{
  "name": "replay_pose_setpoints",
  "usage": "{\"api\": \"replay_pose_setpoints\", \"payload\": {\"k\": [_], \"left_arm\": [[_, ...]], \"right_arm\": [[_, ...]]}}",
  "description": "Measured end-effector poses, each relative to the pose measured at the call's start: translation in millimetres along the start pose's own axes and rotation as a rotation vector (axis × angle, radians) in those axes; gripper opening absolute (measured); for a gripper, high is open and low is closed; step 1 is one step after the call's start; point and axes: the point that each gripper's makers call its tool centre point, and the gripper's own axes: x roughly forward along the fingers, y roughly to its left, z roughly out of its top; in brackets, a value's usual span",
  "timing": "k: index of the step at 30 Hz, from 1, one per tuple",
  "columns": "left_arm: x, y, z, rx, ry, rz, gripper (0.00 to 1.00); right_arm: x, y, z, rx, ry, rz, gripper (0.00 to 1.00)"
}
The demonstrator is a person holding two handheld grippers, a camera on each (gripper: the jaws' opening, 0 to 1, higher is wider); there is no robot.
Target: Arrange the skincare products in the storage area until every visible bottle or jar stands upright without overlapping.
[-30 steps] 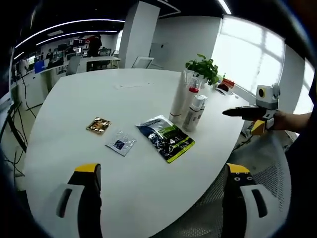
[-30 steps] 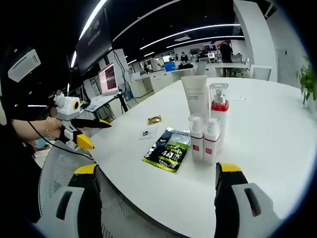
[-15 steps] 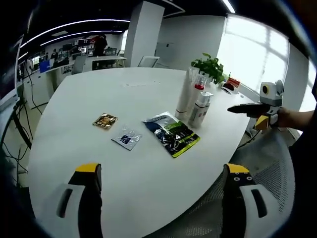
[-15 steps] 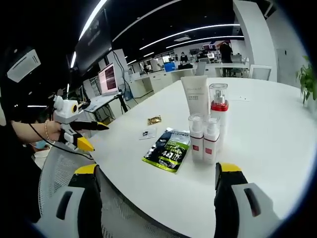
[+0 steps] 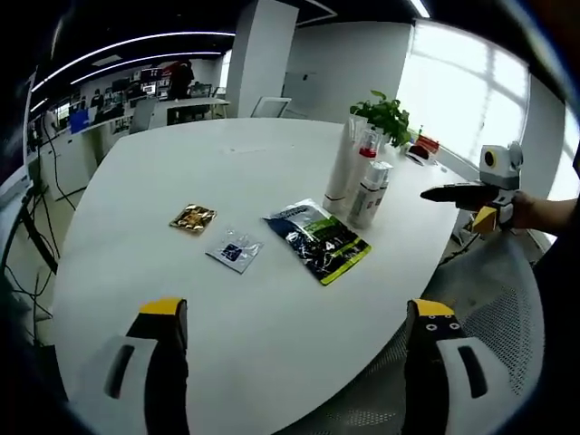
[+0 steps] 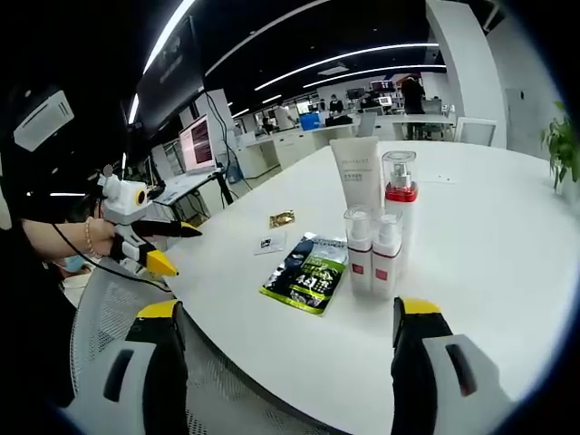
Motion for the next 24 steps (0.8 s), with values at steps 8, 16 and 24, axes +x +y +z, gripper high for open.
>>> {"api": "replay_pose_setpoints", "payload": {"k": [8, 16, 24], "left_arm": [[10, 6.1, 4.9, 0.07, 0.05, -0.008, 0.95], [31, 23.9, 11.0, 0.143, 0.106, -0.019, 0.93], [52, 43.3, 10.3, 0.183, 0.171, -0.029, 0.86]], "right_arm": [[0, 1, 0.1, 0.0, 0.002, 0.001, 0.95], [1, 0, -1.5, -0.001, 0.009, -0.002, 0.95], [2, -5, -2.1, 0.007, 0.015, -0.013, 0.94]]}}
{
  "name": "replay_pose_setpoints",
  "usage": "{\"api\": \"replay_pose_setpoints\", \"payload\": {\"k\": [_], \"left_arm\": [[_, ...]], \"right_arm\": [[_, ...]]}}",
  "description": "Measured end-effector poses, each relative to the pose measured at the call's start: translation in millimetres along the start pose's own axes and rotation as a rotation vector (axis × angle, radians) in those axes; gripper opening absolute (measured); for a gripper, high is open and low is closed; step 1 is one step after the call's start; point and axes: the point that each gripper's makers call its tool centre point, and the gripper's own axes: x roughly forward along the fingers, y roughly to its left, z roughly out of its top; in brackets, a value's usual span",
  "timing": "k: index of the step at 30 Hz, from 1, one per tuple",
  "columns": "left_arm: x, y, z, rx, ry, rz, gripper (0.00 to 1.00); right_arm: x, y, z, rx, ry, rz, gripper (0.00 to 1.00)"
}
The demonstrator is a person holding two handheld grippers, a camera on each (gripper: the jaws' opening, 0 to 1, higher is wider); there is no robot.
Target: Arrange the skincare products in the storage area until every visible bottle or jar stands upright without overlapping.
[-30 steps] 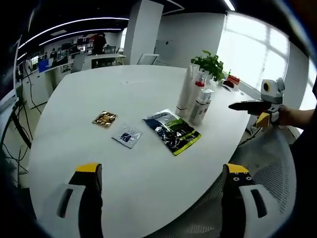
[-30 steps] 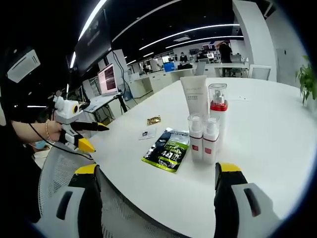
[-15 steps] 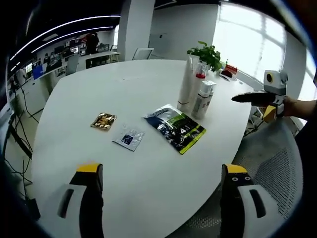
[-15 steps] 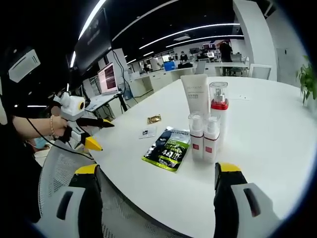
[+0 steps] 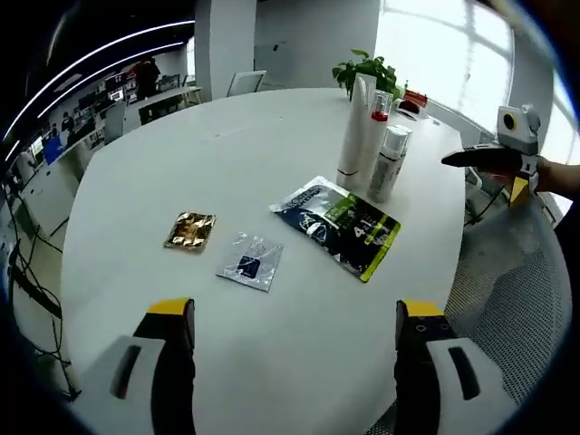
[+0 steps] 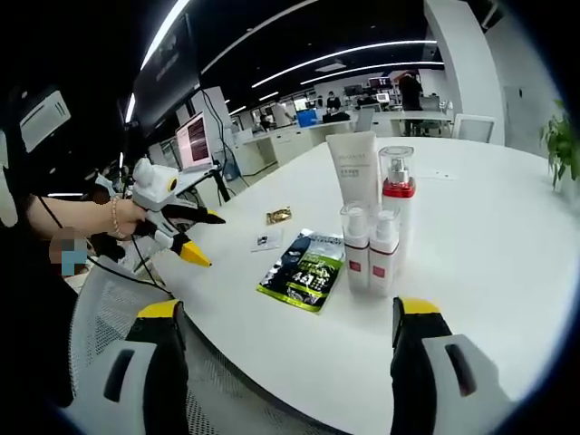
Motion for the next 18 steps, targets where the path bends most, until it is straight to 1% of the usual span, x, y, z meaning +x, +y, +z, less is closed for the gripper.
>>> {"api": "replay_pose_setpoints", "payload": {"k": [3, 10, 15, 18], "left_arm": [[10, 6.6, -1.7, 0.021, 0.031, -0.006, 0.85], [24, 14.7, 3.2, 0.04, 0.072, -0.026, 0.83], [36, 20.1, 5.8, 0.07, 0.102, -0.041, 0.79], [43, 23.9, 5.5, 0.109, 0.119, -0.047, 0.75]], "right_arm": [[0, -1, -0.1, 0.001, 0.002, -0.008, 0.94], [0, -6, 0.1, 0.019, 0.002, -0.028, 0.94], [1, -9, -0.3, 0.028, 0.0, -0.038, 0.94], [1, -10, -0.9, 0.032, 0.003, -0.041, 0.94]]}}
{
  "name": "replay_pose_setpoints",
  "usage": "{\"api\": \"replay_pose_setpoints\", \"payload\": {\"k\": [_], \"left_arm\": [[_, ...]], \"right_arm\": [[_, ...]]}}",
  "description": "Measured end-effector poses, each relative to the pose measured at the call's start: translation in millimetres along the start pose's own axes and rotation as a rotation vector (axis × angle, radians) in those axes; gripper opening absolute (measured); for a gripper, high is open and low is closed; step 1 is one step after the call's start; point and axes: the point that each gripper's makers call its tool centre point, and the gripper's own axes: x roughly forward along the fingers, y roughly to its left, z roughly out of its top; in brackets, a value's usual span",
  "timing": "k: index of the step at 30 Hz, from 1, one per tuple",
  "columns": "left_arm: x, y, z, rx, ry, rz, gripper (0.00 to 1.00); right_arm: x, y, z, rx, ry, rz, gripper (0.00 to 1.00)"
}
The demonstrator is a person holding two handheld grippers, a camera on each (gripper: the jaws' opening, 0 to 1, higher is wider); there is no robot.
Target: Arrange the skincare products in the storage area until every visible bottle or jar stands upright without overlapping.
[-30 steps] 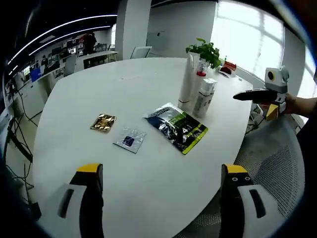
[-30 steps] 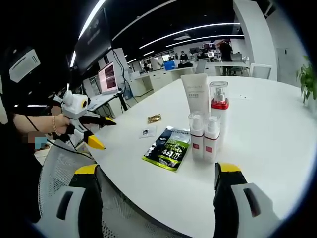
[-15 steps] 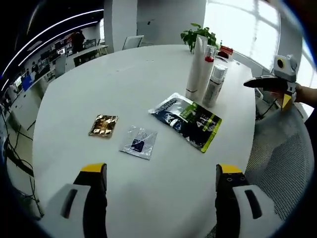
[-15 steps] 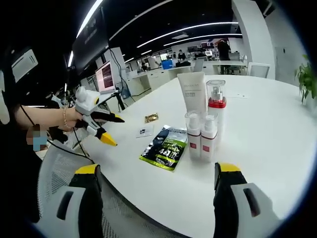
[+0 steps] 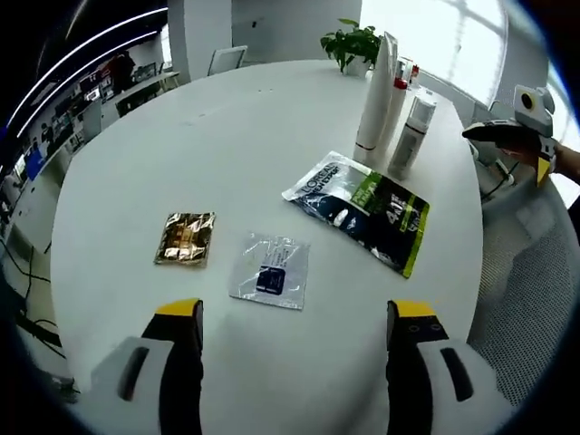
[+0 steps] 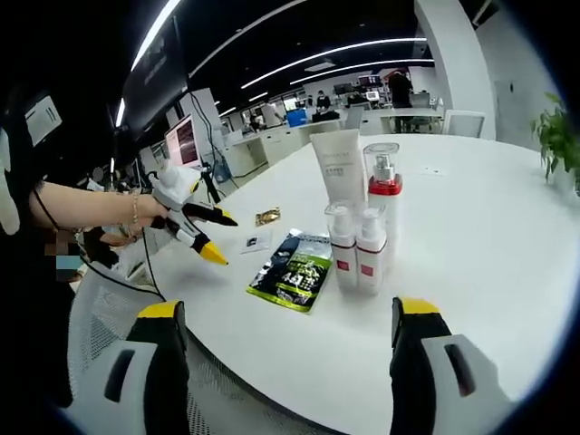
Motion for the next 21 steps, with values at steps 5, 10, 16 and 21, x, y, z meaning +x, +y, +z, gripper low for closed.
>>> {"api": "replay_pose_setpoints", "payload": {"k": [5, 10, 16, 21], "left_arm": [[9, 3.0, 2.8, 0.03, 0.031, -0.006, 0.72], [18, 11.1, 1.2, 0.048, 0.059, -0.019, 0.7], [22, 18.5, -0.2, 0.075, 0.091, -0.028, 0.63], [26, 19.6, -0.8, 0.112, 0.115, -0.04, 0.56]], "right_arm": [[0, -3, -1.0, 0.008, 0.004, -0.01, 0.93], [0, -3, -2.2, 0.011, 0.01, -0.015, 0.93], [0, -5, -3.8, 0.016, 0.013, -0.023, 0.93], [0, -5, -4.5, 0.018, 0.016, -0.027, 0.93]]}}
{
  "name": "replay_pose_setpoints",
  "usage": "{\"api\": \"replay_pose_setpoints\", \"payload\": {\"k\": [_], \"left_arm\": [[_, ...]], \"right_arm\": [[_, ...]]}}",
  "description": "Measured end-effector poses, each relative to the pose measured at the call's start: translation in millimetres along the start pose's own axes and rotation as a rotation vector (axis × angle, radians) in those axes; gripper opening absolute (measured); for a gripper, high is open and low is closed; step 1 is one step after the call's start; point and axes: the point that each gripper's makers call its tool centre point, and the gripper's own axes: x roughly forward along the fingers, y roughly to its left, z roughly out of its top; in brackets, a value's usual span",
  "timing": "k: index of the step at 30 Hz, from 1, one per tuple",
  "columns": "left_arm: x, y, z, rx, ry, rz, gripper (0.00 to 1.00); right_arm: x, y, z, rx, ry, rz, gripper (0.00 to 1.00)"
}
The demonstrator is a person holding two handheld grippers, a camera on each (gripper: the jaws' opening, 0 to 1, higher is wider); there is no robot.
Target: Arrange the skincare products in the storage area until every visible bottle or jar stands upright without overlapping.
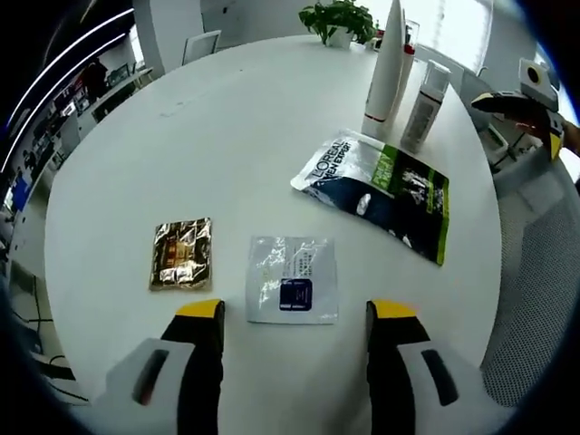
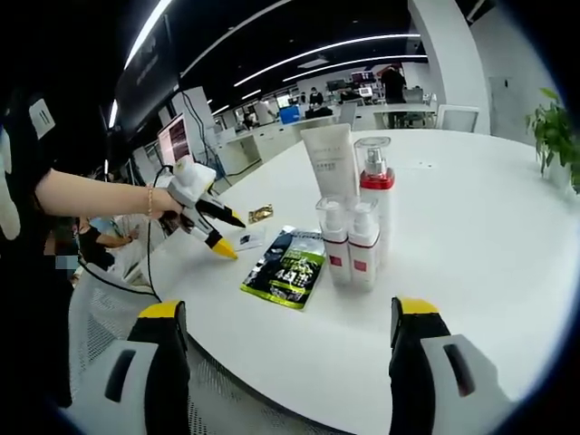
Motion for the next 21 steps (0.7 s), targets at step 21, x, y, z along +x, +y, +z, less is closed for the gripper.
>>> {"api": "replay_pose_setpoints", "payload": {"k": [21], "left_arm": [[6.6, 4.7, 6.2, 0.105, 0.044, -0.05, 0.38]], "right_arm": [[-0.3, -0.9, -0.7, 0.003, 0.009, -0.009, 0.93]]}}
